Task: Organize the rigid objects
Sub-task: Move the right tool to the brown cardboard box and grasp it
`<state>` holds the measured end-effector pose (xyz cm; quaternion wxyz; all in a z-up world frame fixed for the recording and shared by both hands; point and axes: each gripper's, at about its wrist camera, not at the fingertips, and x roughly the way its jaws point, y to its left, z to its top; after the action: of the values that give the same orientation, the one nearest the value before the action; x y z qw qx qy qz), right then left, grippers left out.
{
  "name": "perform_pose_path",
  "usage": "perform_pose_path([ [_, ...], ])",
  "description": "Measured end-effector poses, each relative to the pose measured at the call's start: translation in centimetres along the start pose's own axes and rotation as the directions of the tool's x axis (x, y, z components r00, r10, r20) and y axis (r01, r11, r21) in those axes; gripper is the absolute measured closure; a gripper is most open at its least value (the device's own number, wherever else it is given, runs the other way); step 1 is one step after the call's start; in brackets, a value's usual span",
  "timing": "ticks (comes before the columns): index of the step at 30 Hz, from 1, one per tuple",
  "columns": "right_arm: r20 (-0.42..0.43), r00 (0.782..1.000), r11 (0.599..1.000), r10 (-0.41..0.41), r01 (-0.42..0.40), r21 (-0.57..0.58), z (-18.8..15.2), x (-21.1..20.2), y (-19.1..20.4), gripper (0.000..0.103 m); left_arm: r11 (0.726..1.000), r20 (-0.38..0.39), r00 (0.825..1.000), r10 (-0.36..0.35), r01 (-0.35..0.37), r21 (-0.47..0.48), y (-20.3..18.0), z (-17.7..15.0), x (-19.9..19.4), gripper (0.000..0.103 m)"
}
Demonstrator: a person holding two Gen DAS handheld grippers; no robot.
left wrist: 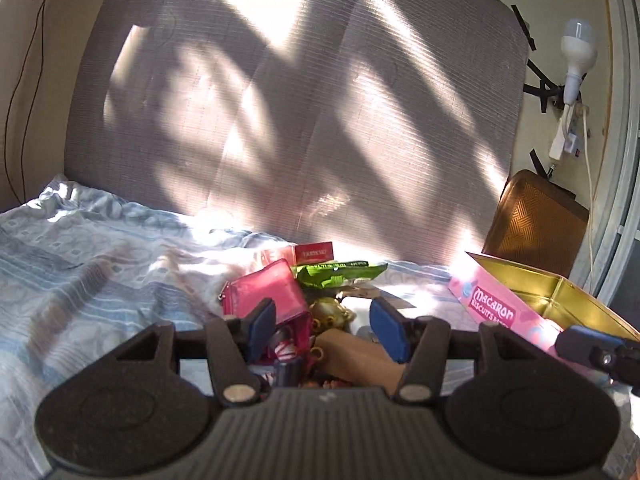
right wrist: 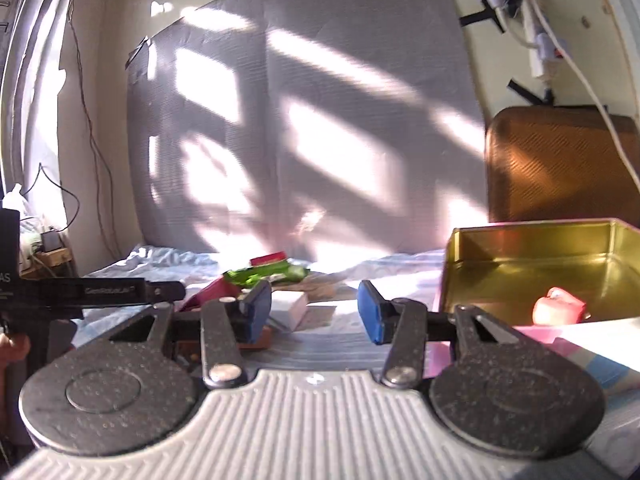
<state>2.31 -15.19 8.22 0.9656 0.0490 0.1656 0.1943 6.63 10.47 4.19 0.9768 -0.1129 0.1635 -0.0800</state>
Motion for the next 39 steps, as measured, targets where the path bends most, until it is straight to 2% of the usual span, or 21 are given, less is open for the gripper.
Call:
perform_pose_path([
  [2, -0.062, 0.997, 0.997, 0.044, -0.039, 0.073, 0.1, 1.7, 0.8, 0.053, 1.0, 0.02, 1.0, 0.005, -0.005, -0.008, 0.2, 0.2, -0.3, 0.046],
  [6, -0.157, 0.983, 0.977, 0.097, -0.064, 0.204, -0.2, 4.7, 1.3, 0.053, 0.999, 0.029, 1.0, -0.005, 0.006, -0.049, 0.9, 0.6, -0.7, 0.044],
  [8, -0.193, 0.976, 0.973, 0.101, -0.056, 0.226, -0.8, 5.6, 1.7, 0.053, 0.997, 0.014, 1.0, -0.01, 0.01, -0.073, 1.2, 0.6, -0.6, 0.044],
  [10, -0.218, 0.972, 0.979, 0.085, -0.041, 0.199, -1.2, 6.1, 2.3, 0.053, 0.995, -0.002, 1.0, -0.013, 0.013, -0.1, 1.7, 0.7, -0.4, 0.044],
  [14, -0.25, 0.964, 0.984, 0.09, -0.047, 0.174, -1.5, 6.7, 2.7, 0.051, 0.983, -0.034, 0.999, -0.038, 0.031, -0.183, 2.9, 0.7, -0.2, 0.044],
  [16, -0.251, 0.964, 0.984, 0.091, -0.048, 0.172, -1.5, 6.9, 2.7, 0.04, 0.974, -0.046, 0.998, -0.045, 0.033, -0.225, 3.5, 0.7, -0.1, 0.044],
  [18, -0.254, 0.962, 0.983, 0.099, -0.054, 0.177, -1.5, 7.1, 2.7, 0.038, 0.966, -0.057, 0.998, -0.037, 0.021, -0.258, 4.1, 0.6, 0.0, 0.044],
  [26, -0.297, 0.937, 0.947, 0.186, -0.091, 0.308, -1.5, 8.5, 2.1, 0.038, 0.965, -0.071, 0.997, 0.032, -0.049, -0.259, 4.5, 0.6, 0.2, 0.044],
  [30, -0.295, 0.944, 0.971, 0.148, -0.082, 0.224, -1.4, 8.5, 3.0, 0.036, 0.955, -0.088, 0.995, 0.054, -0.078, -0.287, 5.2, 0.6, 0.4, 0.044],
  [33, -0.288, 0.945, 0.981, 0.153, -0.11, 0.16, -1.3, 8.5, 3.6, 0.026, 0.95, -0.105, 0.993, 0.055, -0.085, -0.3, 5.5, 0.5, 0.6, 0.044],
  [36, -0.281, 0.949, 0.988, 0.144, -0.12, 0.102, -0.9, 9.2, 3.9, 0.022, 0.95, -0.11, 0.992, 0.061, -0.091, -0.297, 5.5, 0.4, 0.7, 0.044],
  [39, -0.281, 0.948, 0.987, 0.147, -0.124, 0.099, -0.4, 10.4, 3.6, 0.015, 0.951, -0.112, 0.992, 0.061, -0.092, -0.295, 5.5, 0.4, 0.8, 0.044],
])
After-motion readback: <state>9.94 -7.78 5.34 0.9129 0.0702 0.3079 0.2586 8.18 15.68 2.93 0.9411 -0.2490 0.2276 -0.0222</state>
